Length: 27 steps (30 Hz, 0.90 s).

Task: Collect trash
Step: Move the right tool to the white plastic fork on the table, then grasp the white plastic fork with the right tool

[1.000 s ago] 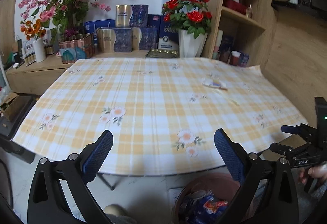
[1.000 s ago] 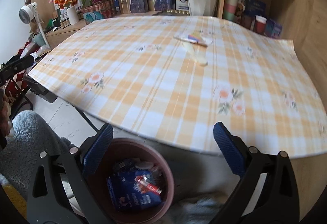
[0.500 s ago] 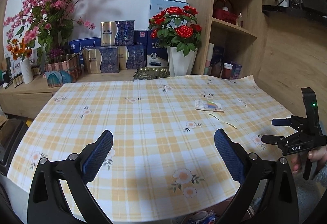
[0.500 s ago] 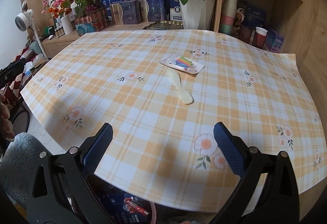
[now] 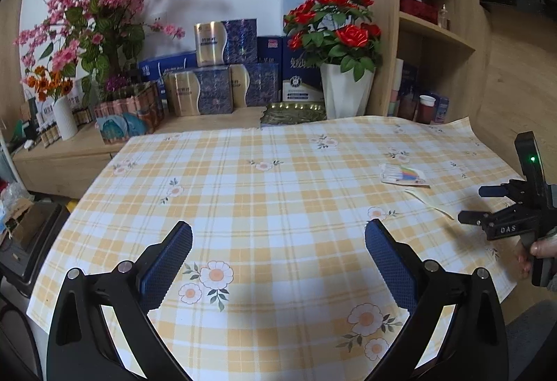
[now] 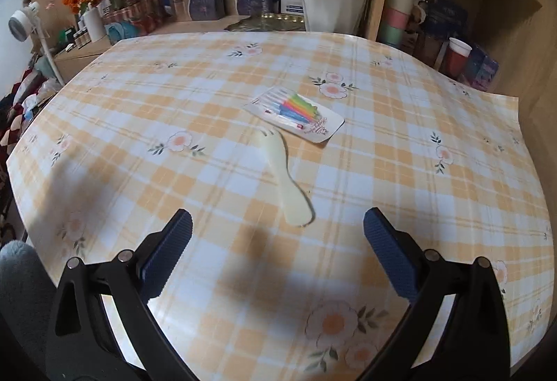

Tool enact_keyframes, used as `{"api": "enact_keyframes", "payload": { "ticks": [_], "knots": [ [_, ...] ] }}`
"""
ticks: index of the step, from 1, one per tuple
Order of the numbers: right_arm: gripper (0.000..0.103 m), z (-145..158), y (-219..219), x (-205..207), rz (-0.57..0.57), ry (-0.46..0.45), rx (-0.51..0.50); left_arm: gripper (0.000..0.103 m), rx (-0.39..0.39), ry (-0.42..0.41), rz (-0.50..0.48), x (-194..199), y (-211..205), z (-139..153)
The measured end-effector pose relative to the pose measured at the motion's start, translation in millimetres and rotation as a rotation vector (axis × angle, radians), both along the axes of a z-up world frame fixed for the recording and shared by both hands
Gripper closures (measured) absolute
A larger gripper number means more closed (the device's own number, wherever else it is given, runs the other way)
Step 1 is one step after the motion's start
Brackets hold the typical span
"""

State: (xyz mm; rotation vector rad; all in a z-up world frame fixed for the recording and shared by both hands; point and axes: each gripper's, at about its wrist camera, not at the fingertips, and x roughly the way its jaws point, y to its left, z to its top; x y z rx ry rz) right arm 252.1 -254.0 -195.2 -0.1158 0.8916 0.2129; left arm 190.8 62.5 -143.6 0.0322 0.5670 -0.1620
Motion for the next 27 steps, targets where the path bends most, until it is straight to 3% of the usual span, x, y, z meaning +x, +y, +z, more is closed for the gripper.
{"api": "enact_keyframes", "payload": {
  "ticks": [2, 5, 15, 19, 23, 27],
  "knots": [
    [0.008, -2.6, 4.1, 10.7, 0.025, 0.001, -0.012, 0.006, -0.027, 0.025, 0.006, 3.9, 5.2, -4.8],
    [0.030, -7.8, 13.1, 29.3, 0.060, 0.022, -0.028, 0.006, -0.050, 0.069, 0.038, 11.8, 11.7, -13.8],
    [0.047, -38.0, 13.9, 81.2, 0.031, 0.119, 0.017, 0.006, -0.089, 0.131, 0.037, 26.3, 12.2, -26.5],
    [0.049, -39.6, 16.8, 81.8, 0.040, 0.101, 0.016, 0.006, -0.106, 0.145, 0.022, 32.3, 7.5, -29.1],
    [0.078, -37.9, 20.0, 74.7, 0.072, 0.090, 0.032, 0.006, -0.128, 0.161, -0.003, 37.8, -1.4, -31.2],
    [0.078, -25.8, 11.6, 53.5, 0.058, 0.019, 0.072, 0.006, -0.149, 0.188, -0.072, 46.9, -22.0, -32.7]
  ]
}}
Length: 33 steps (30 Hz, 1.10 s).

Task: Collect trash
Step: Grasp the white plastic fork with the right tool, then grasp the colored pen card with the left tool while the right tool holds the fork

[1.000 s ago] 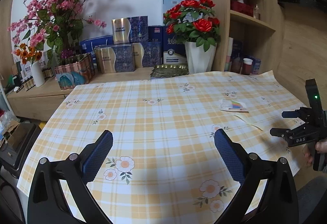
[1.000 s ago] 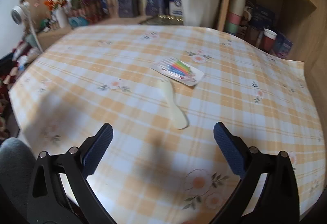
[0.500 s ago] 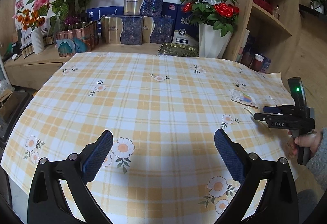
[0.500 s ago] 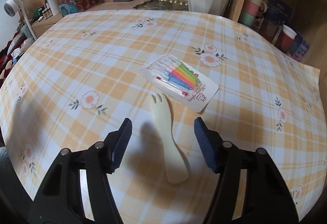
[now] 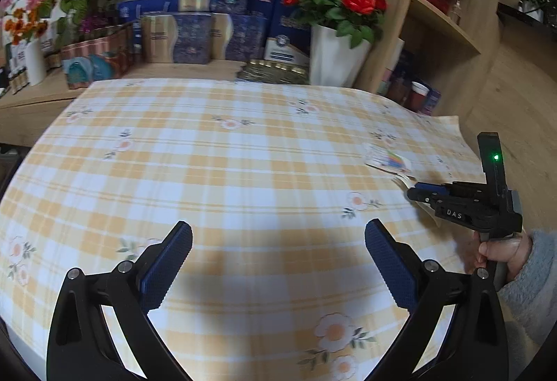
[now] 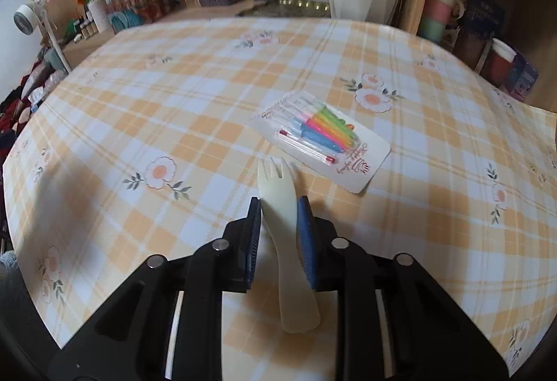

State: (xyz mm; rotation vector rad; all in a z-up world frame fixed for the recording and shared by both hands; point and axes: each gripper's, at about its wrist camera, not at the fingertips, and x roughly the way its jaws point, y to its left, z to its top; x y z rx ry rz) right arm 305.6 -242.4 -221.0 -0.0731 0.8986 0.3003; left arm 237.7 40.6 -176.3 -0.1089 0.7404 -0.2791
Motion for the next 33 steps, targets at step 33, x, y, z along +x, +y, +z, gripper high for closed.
{"api": "enact_keyframes", "payload": {
  "ticks": [33],
  "knots": [
    [0.078, 58.4, -164.7, -112.4, -0.372, -0.278, 0.379, 0.031, 0.299, 0.209, -0.241, 192.5, -265.3, -62.1]
  ]
}}
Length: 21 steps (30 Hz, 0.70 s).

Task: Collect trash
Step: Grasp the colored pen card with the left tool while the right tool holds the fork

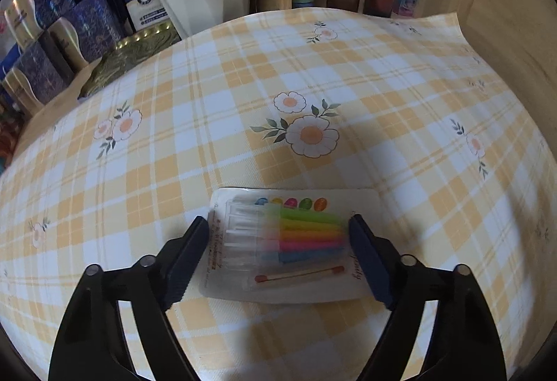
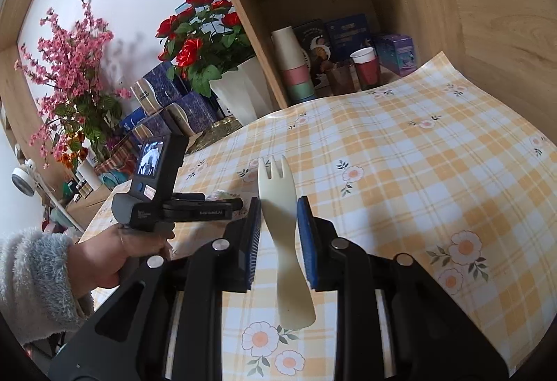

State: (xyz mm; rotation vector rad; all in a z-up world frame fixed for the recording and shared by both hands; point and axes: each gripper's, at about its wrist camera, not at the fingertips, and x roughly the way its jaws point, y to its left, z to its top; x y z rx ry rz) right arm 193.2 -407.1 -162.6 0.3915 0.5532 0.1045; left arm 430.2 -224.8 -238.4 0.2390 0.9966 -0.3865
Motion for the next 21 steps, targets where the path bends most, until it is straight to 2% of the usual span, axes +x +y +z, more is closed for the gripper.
{"api": "enact_keyframes", "payload": {
  "ticks": [1, 2, 5, 14, 21],
  "knots": [
    [0.078, -0.4, 0.1, -0.1, -0.001, 0.002, 0.000, 0.035, 0.007, -0.009, -0.004, -1.6, -1.4, 1.6],
    [0.078, -1.0, 0.1, -0.9, -0.001, 0.004, 0.001, 0.035, 0.024, -0.020, -0.007, -3.9, -3.0, 2.7],
    [0.078, -1.8, 1.4, -5.4, -0.001, 0.005, 0.013, 0.035, 0.005, -0.025, -0.030, -14.0, 0.9, 7.0],
    [0.078, 9.6, 27.0, -23.8, 0.032, 0.004, 0.031, 0.035, -0.139, -0.008, -0.012, -68.7, 55.2, 39.4],
    [0.078, 24.5, 64.4, -50.2, 0.095, 0.009, 0.034, 0.035, -0.241, -0.027, 0.032, -138.3, 121.5, 68.5]
  ]
}}
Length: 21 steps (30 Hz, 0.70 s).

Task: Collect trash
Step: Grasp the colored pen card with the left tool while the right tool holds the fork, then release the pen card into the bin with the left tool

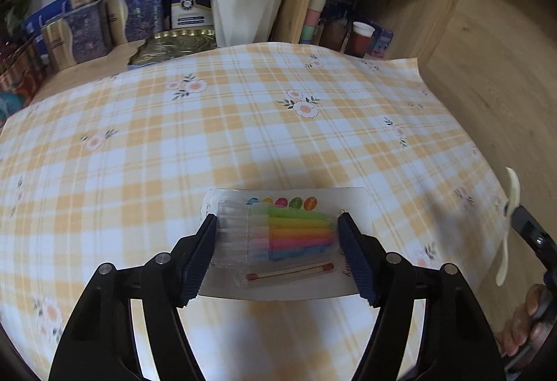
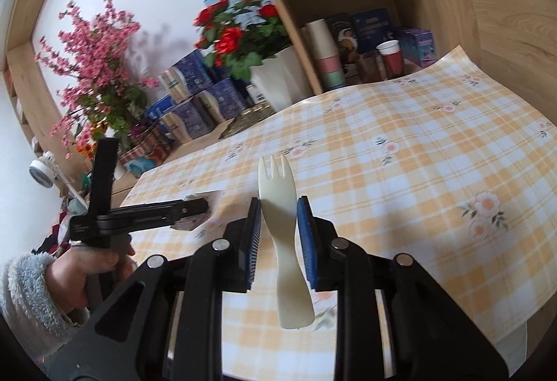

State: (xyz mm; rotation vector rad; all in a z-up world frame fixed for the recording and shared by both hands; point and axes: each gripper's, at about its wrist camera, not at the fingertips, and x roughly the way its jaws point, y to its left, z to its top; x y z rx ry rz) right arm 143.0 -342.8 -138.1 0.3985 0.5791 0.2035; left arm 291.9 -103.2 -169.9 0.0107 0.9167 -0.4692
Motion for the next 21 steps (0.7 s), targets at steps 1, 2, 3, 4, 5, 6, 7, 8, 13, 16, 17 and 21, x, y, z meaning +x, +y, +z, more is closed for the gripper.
{"api": "enact_keyframes", "payload": {
  "ticks": [1, 2, 3, 4, 5, 6, 7, 8, 13, 16, 17, 21],
  "knots": [
    [0.078, 2.3, 6.5, -5.5, 0.012, -0.001, 0.001, 0.035, -0.011, -0.002, 0.002, -10.0, 8.3, 3.3],
    [0.078, 4.6, 12.8, -11.1, 0.022, -0.002, 0.003, 0.035, -0.019, -0.005, 0.004, -20.4, 16.2, 6.7],
    [0.078, 6.6, 17.2, -15.0, 0.029, -0.002, 0.004, 0.035, -0.030, -0.010, 0.004, -35.4, 25.8, 11.4],
    [0.078, 9.0, 23.3, -21.0, 0.039, -0.004, 0.005, 0.035, -0.040, -0.010, 0.000, -48.6, 33.7, 15.0],
    [0.078, 11.4, 28.7, -26.5, 0.047, -0.005, 0.004, 0.035, -0.044, -0.011, -0.003, -56.2, 37.9, 17.0],
    [0.078, 14.1, 35.4, -34.1, 0.057, -0.008, 0.003, 0.035, -0.051, -0.015, -0.007, -70.7, 45.0, 21.3],
    [0.078, 15.8, 39.7, -39.8, 0.063, -0.009, 0.003, 0.035, -0.059, -0.017, -0.016, -83.9, 50.8, 25.0],
    [0.078, 17.5, 44.0, -45.2, 0.069, -0.009, 0.002, 0.035, -0.066, -0.021, -0.024, -97.4, 56.1, 28.4],
    [0.078, 25.6, 63.2, -78.0, 0.100, -0.013, -0.017, 0.035, -0.070, -0.047, -0.069, -156.9, 68.5, 34.1],
    [0.078, 27.5, 71.4, -98.3, 0.114, -0.015, -0.027, 0.035, -0.055, -0.055, -0.106, -189.2, 68.9, 26.4],
    [0.078, 27.4, 73.2, -104.4, 0.115, -0.013, -0.030, 0.035, -0.052, -0.040, -0.120, -201.2, 68.1, 20.1],
    [0.078, 26.4, 78.8, -127.5, 0.120, -0.010, -0.043, 0.035, -0.041, 0.008, -0.154, -229.8, 66.8, -1.0]
  ]
}}
